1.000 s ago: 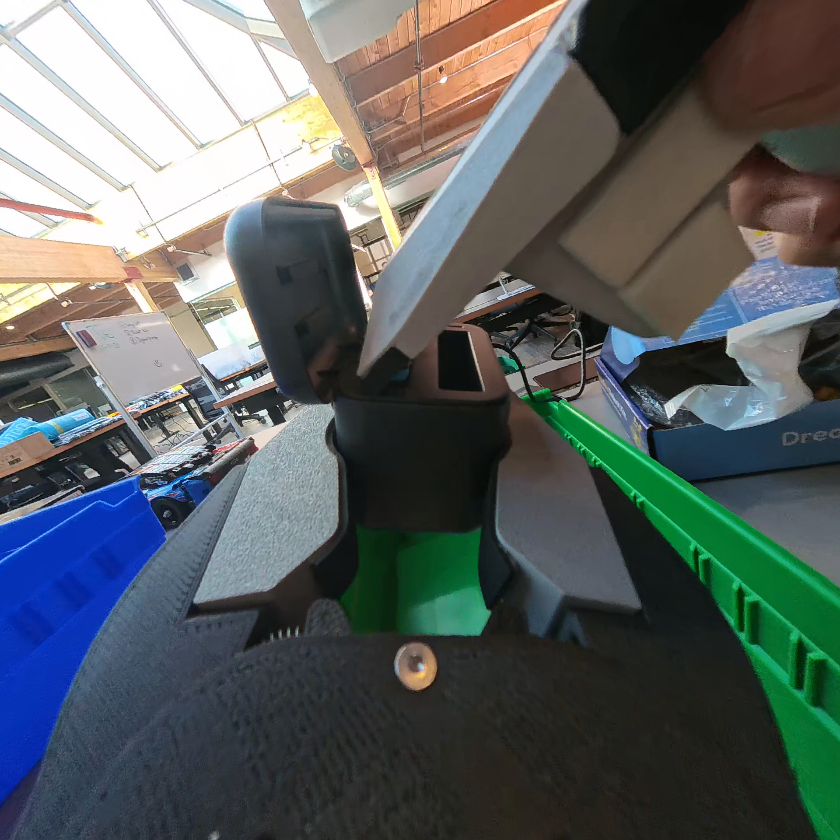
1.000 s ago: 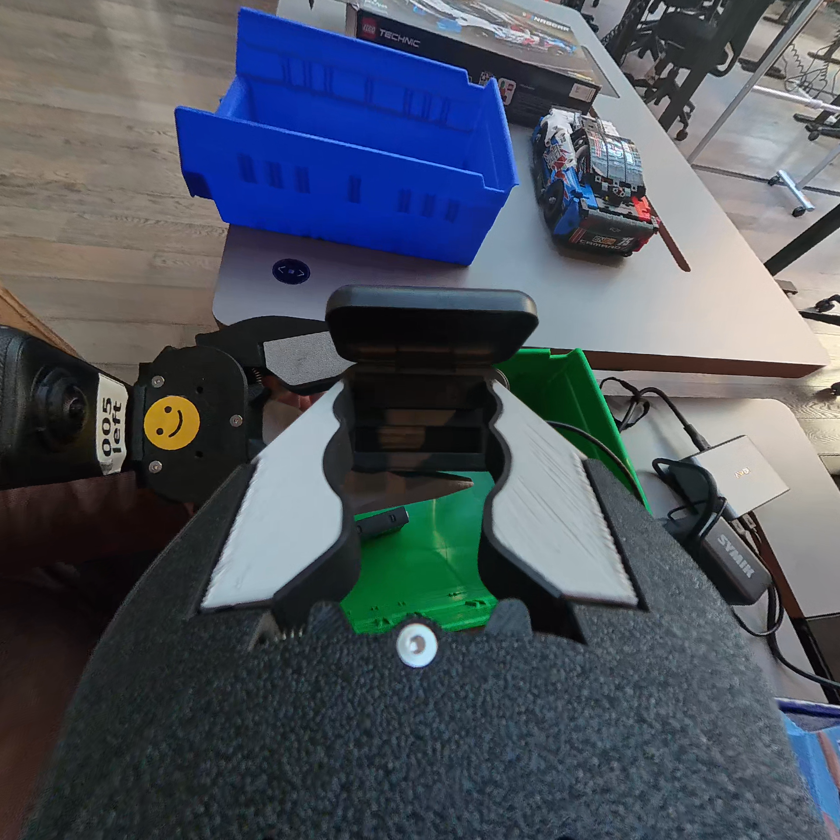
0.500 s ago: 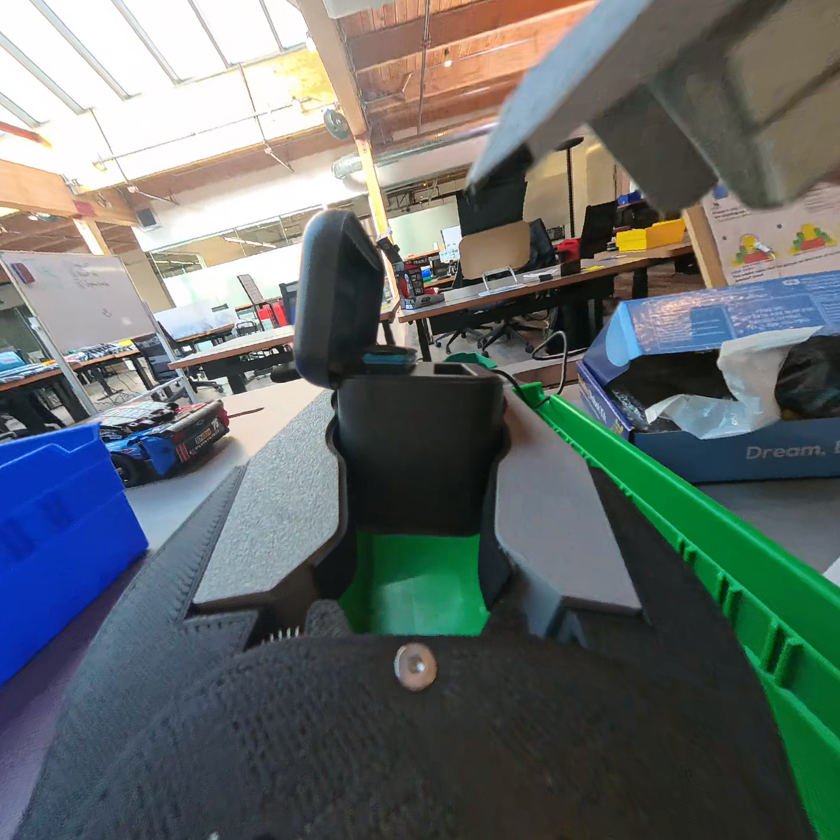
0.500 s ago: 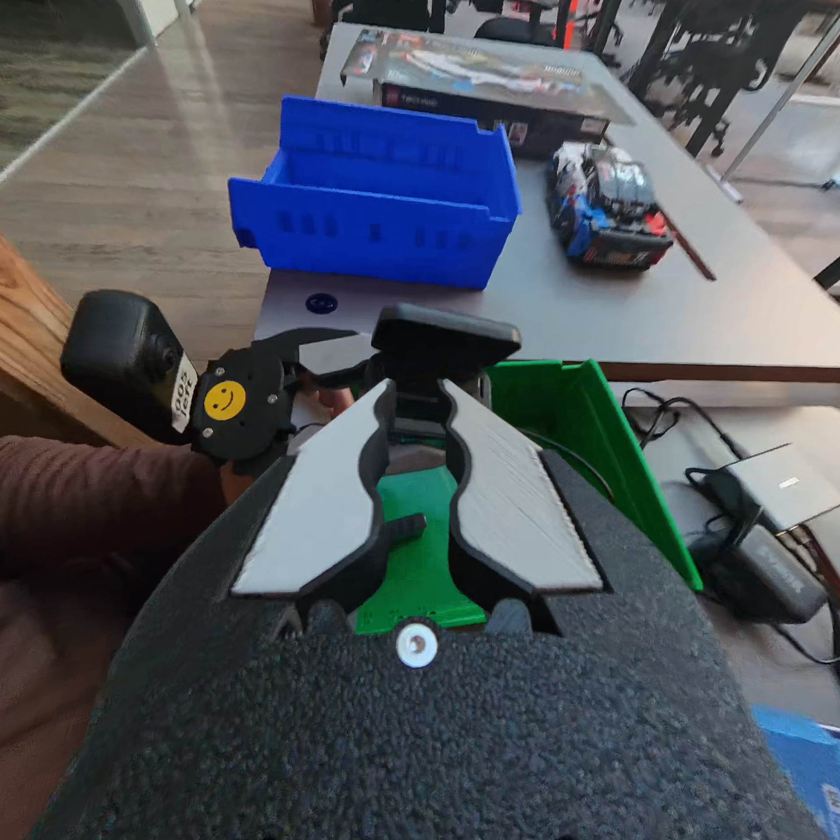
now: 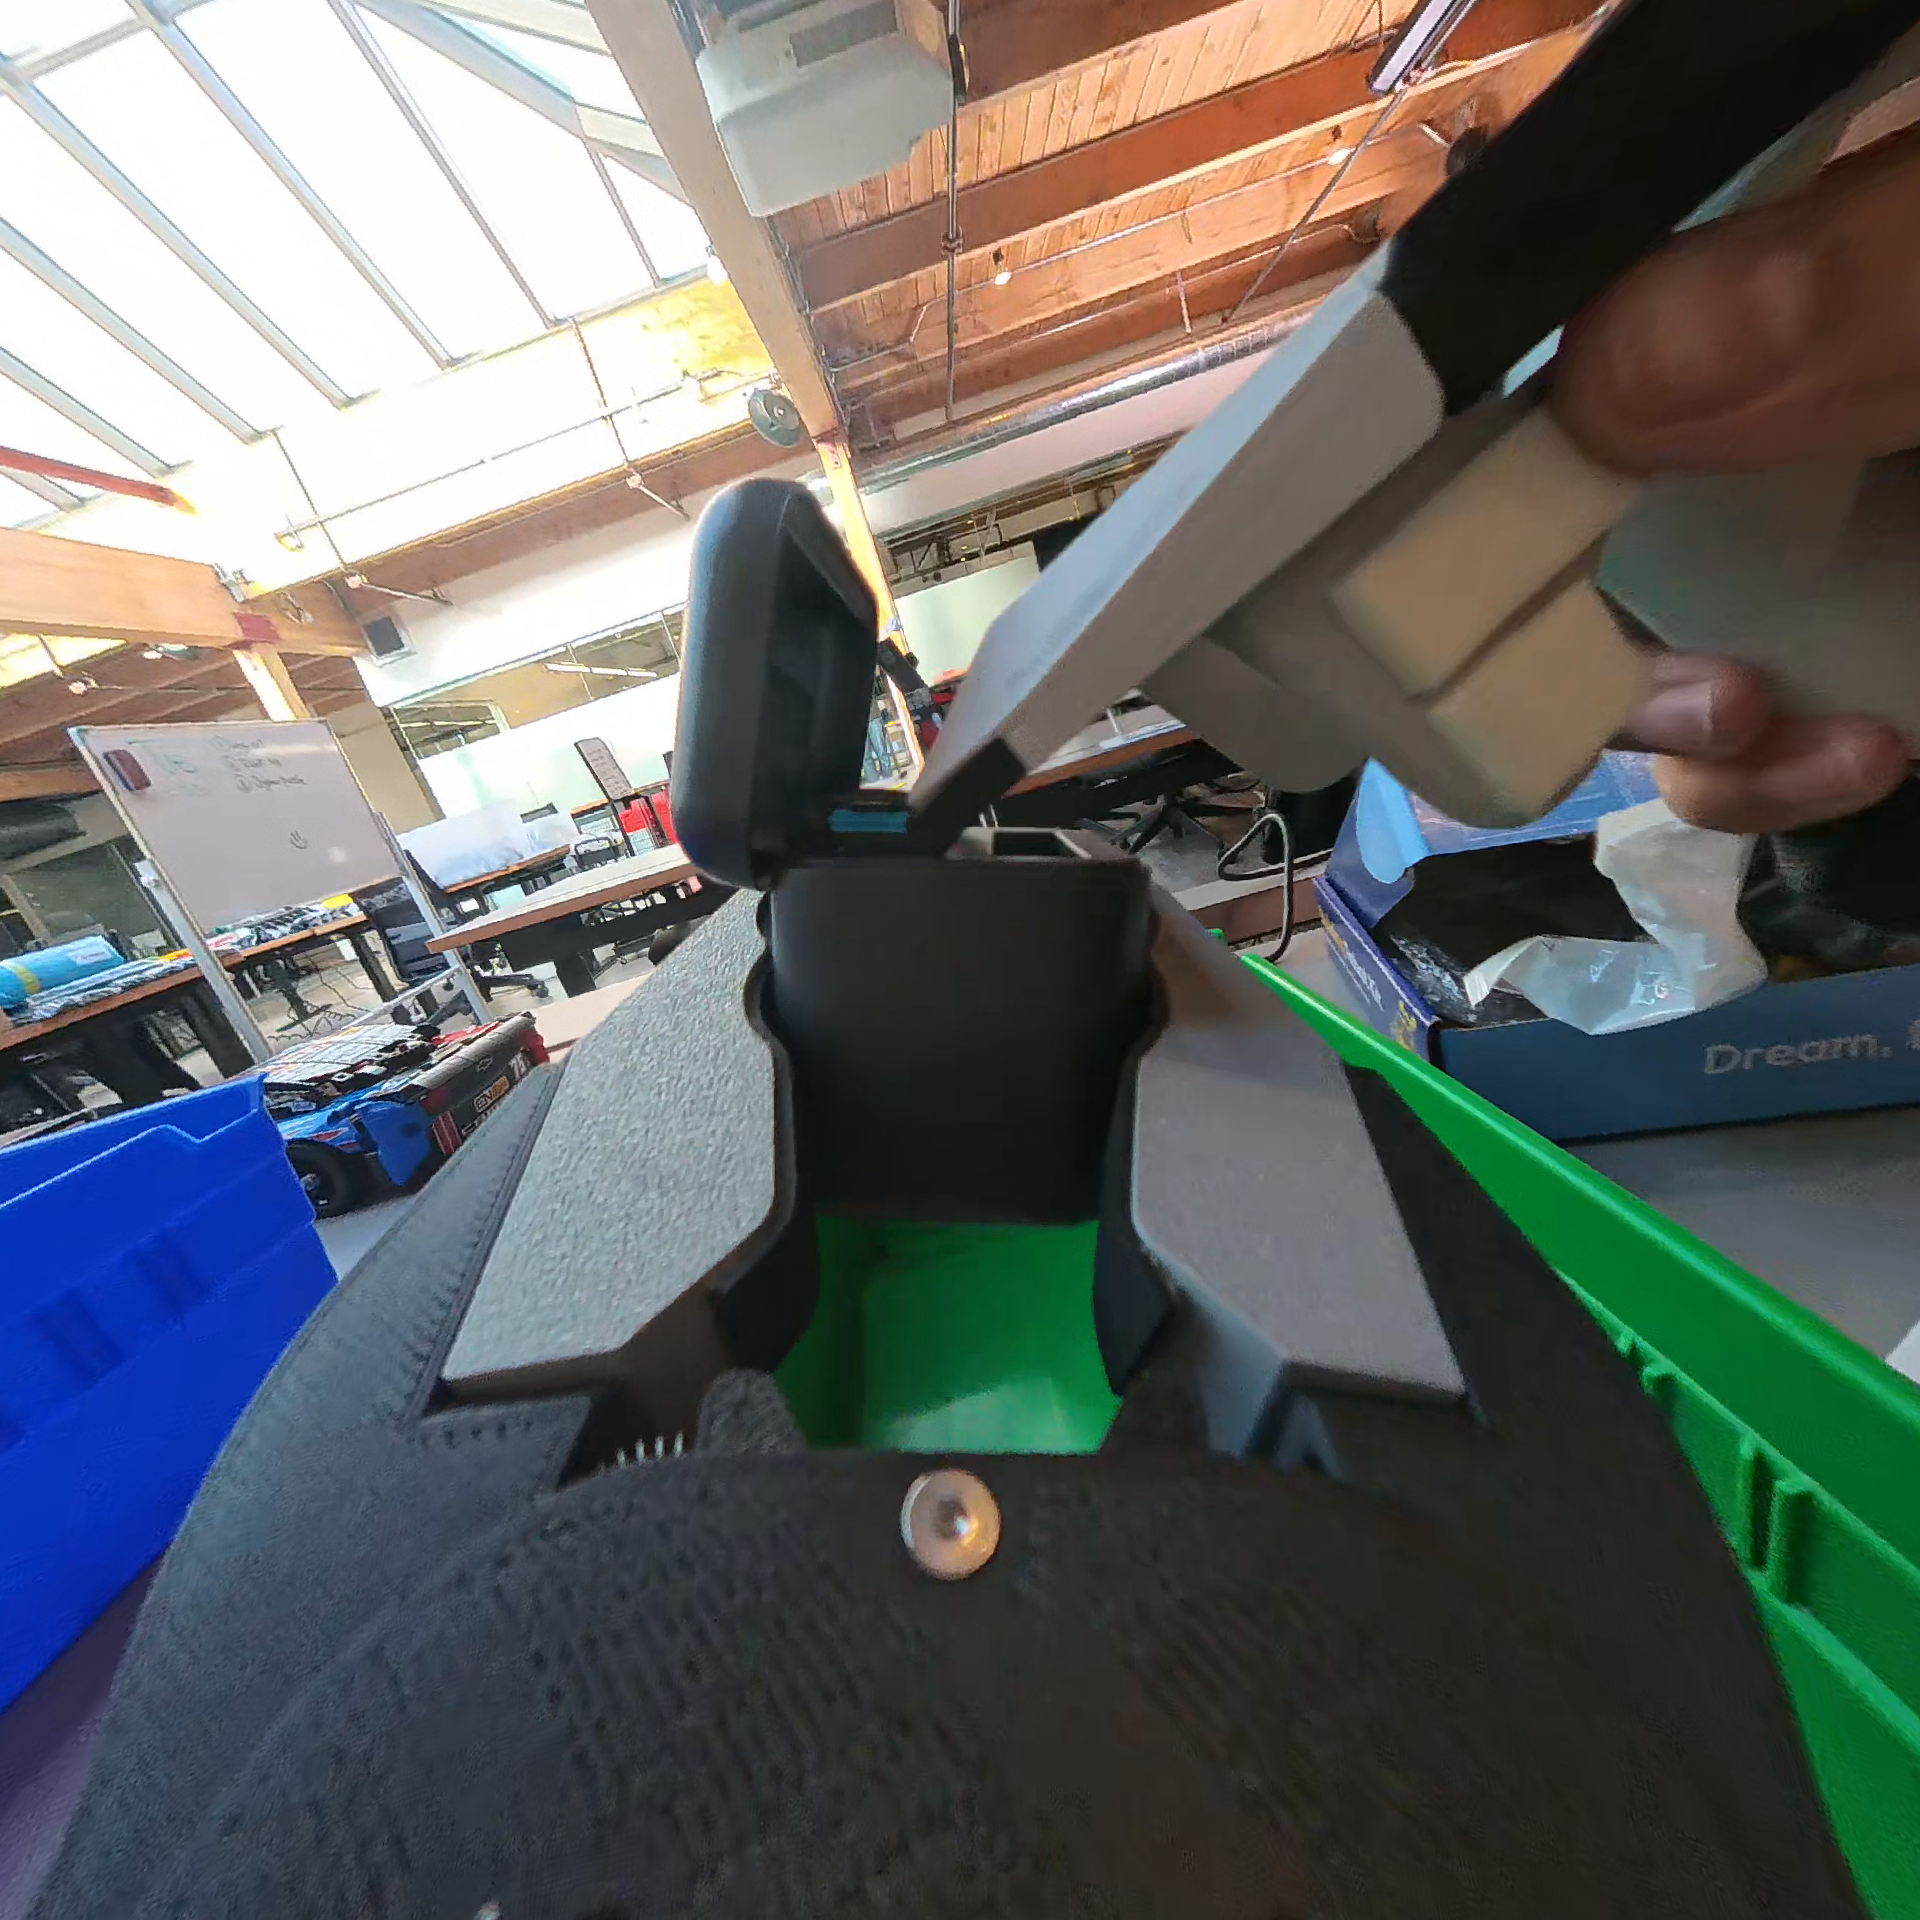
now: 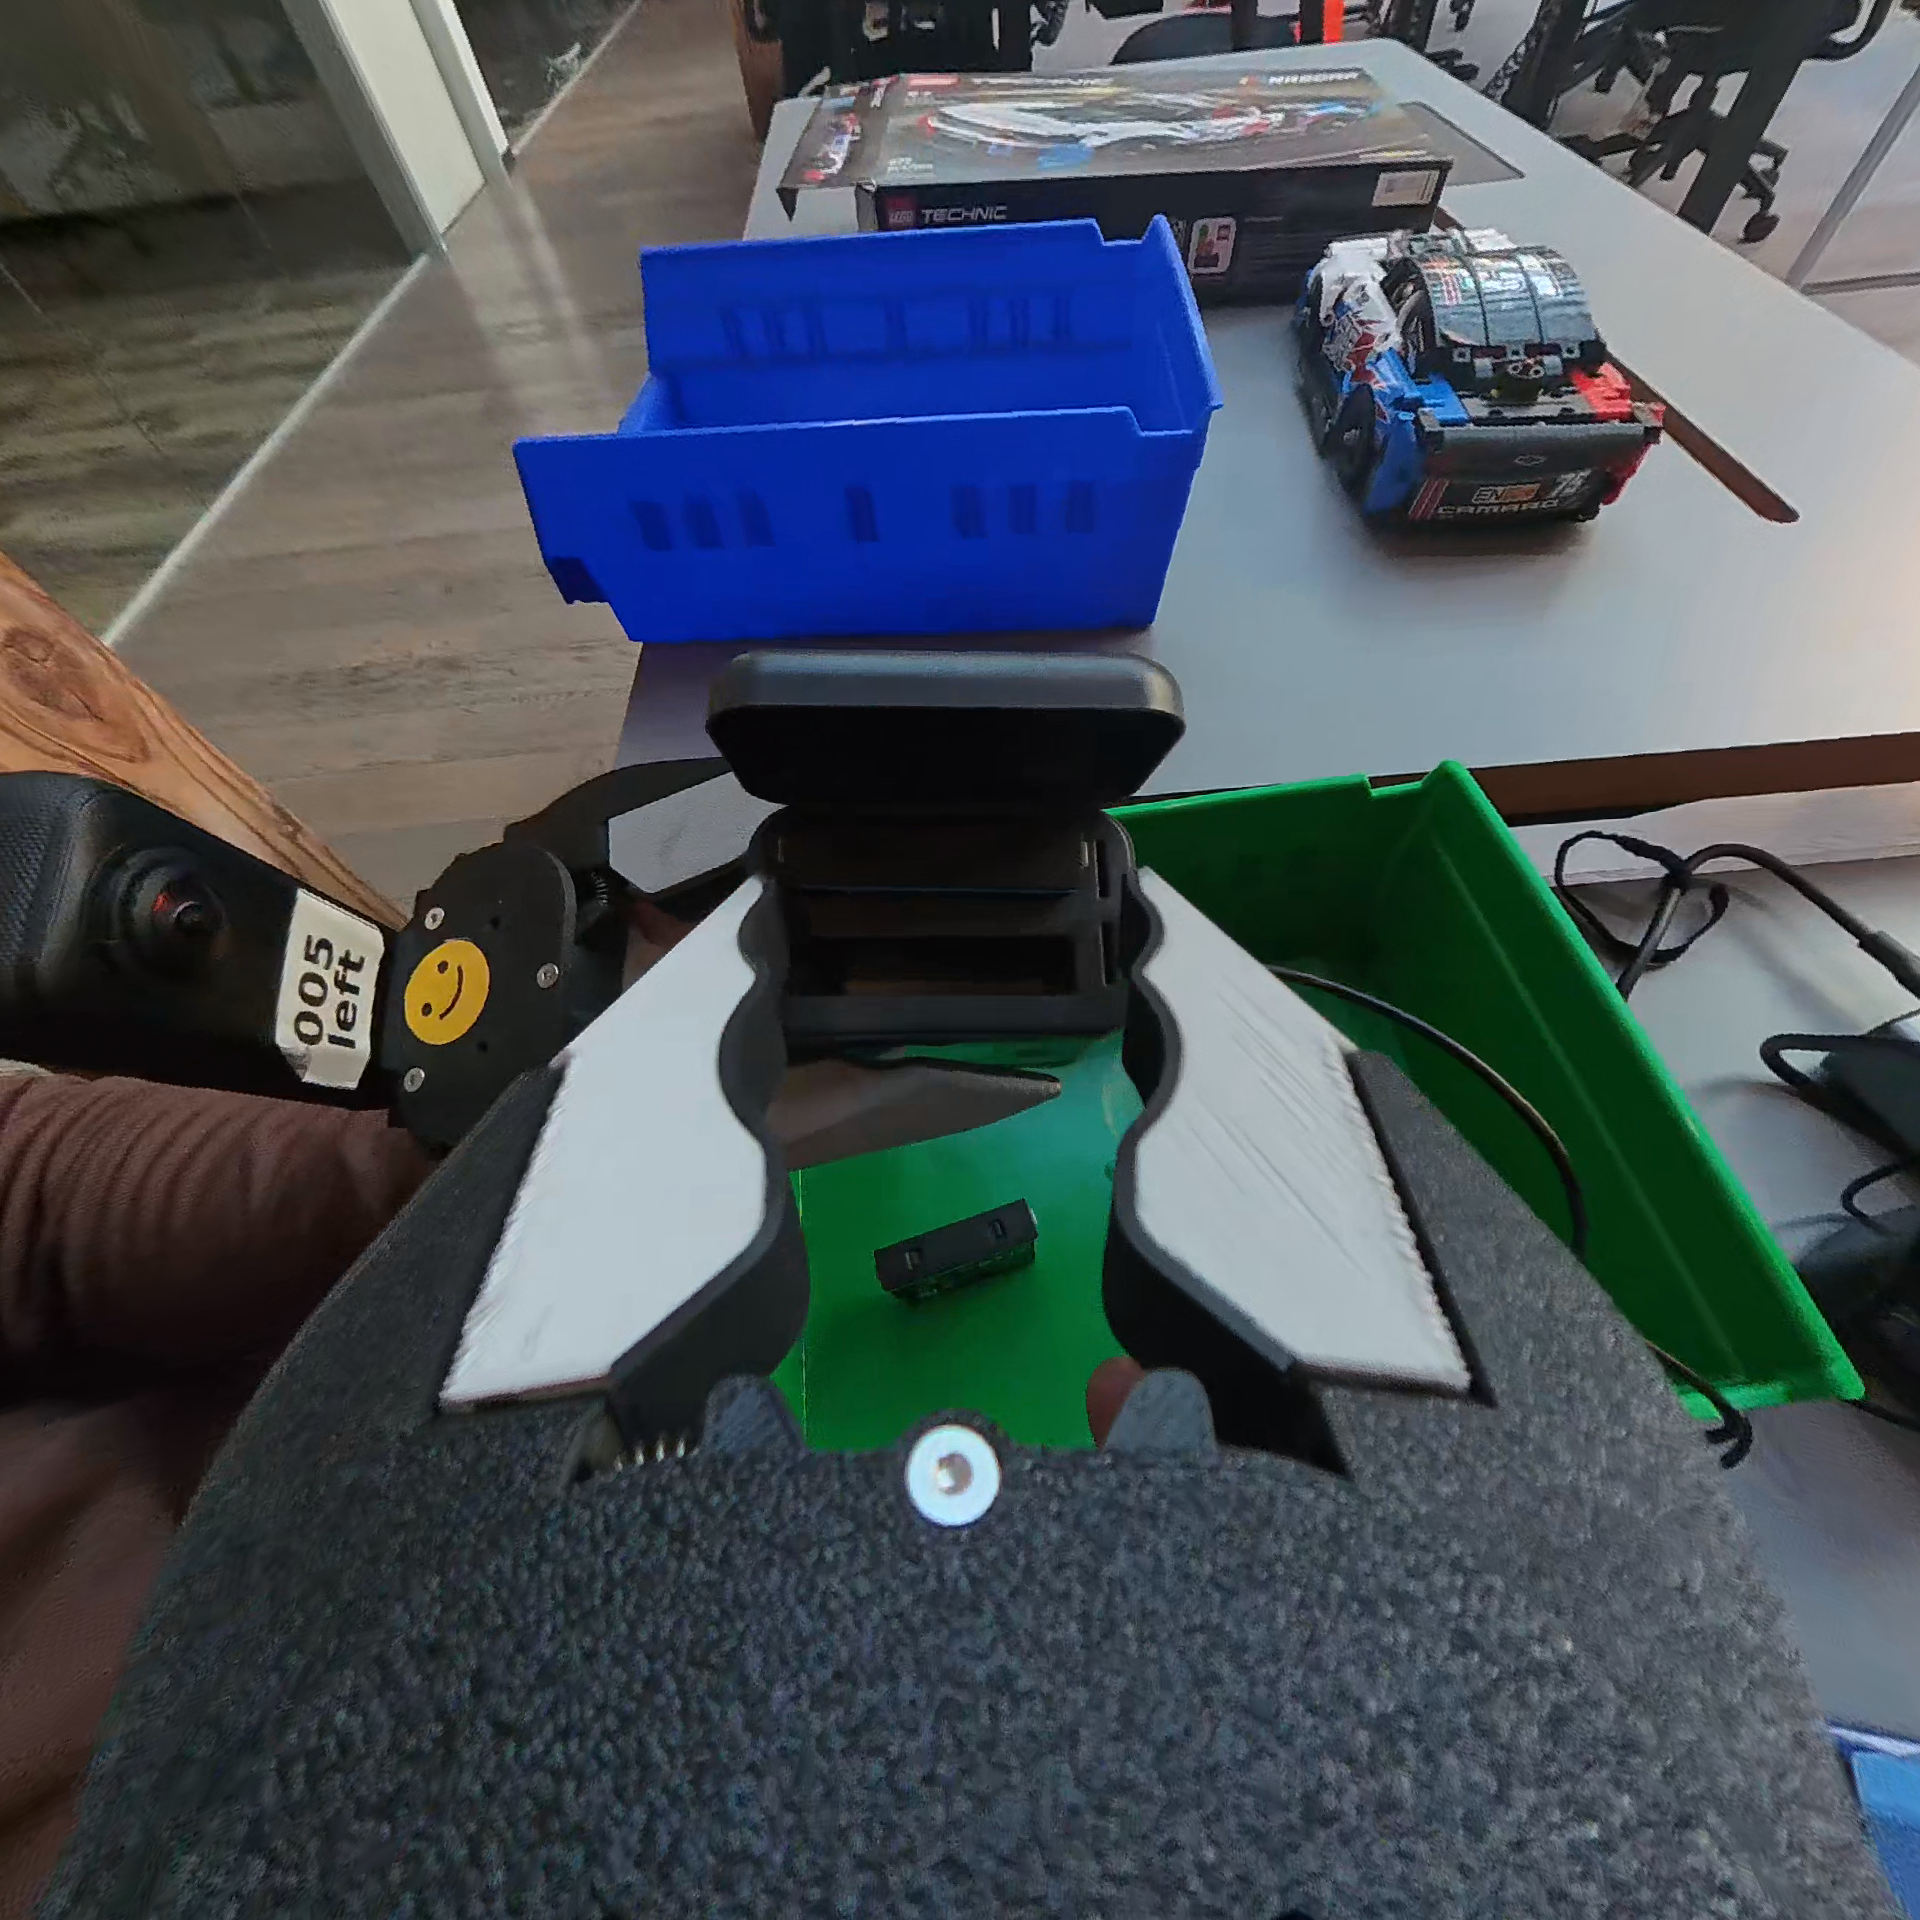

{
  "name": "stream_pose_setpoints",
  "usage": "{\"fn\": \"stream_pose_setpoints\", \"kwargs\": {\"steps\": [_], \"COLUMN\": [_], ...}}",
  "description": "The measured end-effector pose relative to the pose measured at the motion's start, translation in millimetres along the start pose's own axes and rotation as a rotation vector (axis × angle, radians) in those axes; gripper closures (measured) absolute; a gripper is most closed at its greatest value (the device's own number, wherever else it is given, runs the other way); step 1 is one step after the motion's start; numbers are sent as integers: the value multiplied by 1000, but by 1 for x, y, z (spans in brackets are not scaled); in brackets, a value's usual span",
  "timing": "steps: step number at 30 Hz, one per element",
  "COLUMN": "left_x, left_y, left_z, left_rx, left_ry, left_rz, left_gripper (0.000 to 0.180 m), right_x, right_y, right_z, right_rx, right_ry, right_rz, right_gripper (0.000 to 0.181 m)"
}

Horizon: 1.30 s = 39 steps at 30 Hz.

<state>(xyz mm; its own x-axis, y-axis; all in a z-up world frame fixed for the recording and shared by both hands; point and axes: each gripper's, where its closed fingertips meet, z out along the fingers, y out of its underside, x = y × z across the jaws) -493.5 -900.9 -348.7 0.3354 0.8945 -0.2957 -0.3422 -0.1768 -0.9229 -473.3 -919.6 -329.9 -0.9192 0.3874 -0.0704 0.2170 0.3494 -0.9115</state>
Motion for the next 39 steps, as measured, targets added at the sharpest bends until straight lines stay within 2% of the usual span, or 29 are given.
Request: {"fn": "stream_pose_setpoints", "kwargs": {"steps": [2, 8, 24, 29, 39], "left_x": [-1, 0, -2, -5, -3], "left_y": [-1, -7, -5, -1, 5], "left_z": [-1, -3, -4, -3, -1], "left_rx": [10, 49, 48, 29, -4], "left_ry": [-11, -3, -26, -27, 0], "left_rz": [-8, 6, 13, -26, -62], "left_gripper": [117, 117, 117, 117, 117], "right_x": [-5, -10, -10, -5, 2], "right_y": [-1, -3, -2, -22, -21], "right_z": [1, 2, 2, -14, -16], "right_rx": [2, 57, 37, 156, 179], "right_ry": [-29, -75, -1, -78, -91], "right_rz": [5, 17, -95, 10, 52], "right_gripper": [125, 121, 125, 125, 124]}}
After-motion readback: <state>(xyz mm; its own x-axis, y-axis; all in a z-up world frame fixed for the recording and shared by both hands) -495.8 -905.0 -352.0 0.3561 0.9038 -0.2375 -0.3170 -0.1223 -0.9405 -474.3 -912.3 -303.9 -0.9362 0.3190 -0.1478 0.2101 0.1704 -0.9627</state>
